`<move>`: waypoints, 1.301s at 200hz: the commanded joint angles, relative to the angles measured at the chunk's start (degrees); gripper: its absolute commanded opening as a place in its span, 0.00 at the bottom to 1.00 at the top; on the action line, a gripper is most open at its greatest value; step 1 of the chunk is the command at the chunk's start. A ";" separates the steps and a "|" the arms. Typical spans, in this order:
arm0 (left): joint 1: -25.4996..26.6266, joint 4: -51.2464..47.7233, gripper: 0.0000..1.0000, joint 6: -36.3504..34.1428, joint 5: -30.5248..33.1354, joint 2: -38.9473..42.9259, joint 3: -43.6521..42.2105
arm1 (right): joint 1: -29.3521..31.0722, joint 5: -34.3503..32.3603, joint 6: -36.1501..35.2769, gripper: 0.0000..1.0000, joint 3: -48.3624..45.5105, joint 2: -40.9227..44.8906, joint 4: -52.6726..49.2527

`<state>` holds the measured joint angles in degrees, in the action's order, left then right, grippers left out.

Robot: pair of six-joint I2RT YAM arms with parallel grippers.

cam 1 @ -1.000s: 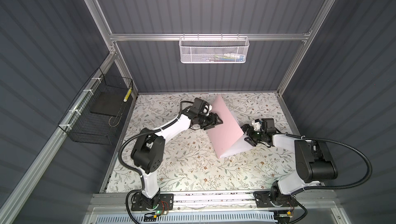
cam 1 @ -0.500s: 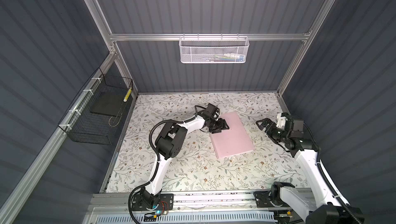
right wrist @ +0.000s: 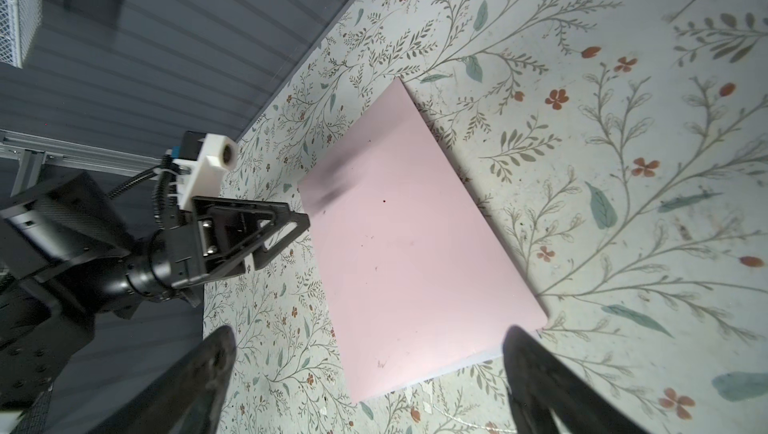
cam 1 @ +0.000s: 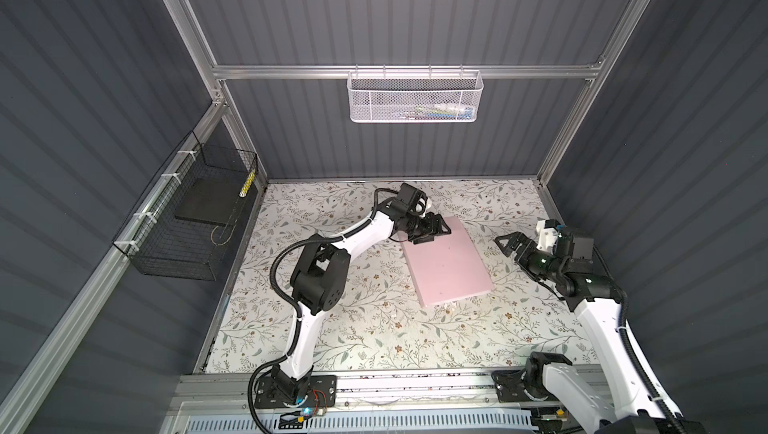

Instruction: Put the files into the folder

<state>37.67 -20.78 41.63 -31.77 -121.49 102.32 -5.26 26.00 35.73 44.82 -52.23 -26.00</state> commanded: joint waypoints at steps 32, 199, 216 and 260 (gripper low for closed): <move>-7.12 -2.06 1.00 -6.42 13.27 16.93 -8.41 | -0.74 -10.53 -7.42 0.99 4.44 -1.04 0.91; -32.49 73.85 1.00 -38.06 54.97 24.17 -77.05 | -3.06 -20.81 -28.27 0.99 -28.85 -29.33 82.94; -32.48 70.98 1.00 -37.32 55.18 24.46 -75.91 | -2.25 -21.76 -28.84 0.99 -30.33 -30.50 88.36; -30.93 73.21 1.00 -39.39 57.10 23.57 -75.96 | -0.27 -19.55 -32.30 0.99 -23.66 -31.23 75.94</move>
<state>5.80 52.36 3.70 24.84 -98.15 25.19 -7.35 5.85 6.98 16.53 -83.31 56.49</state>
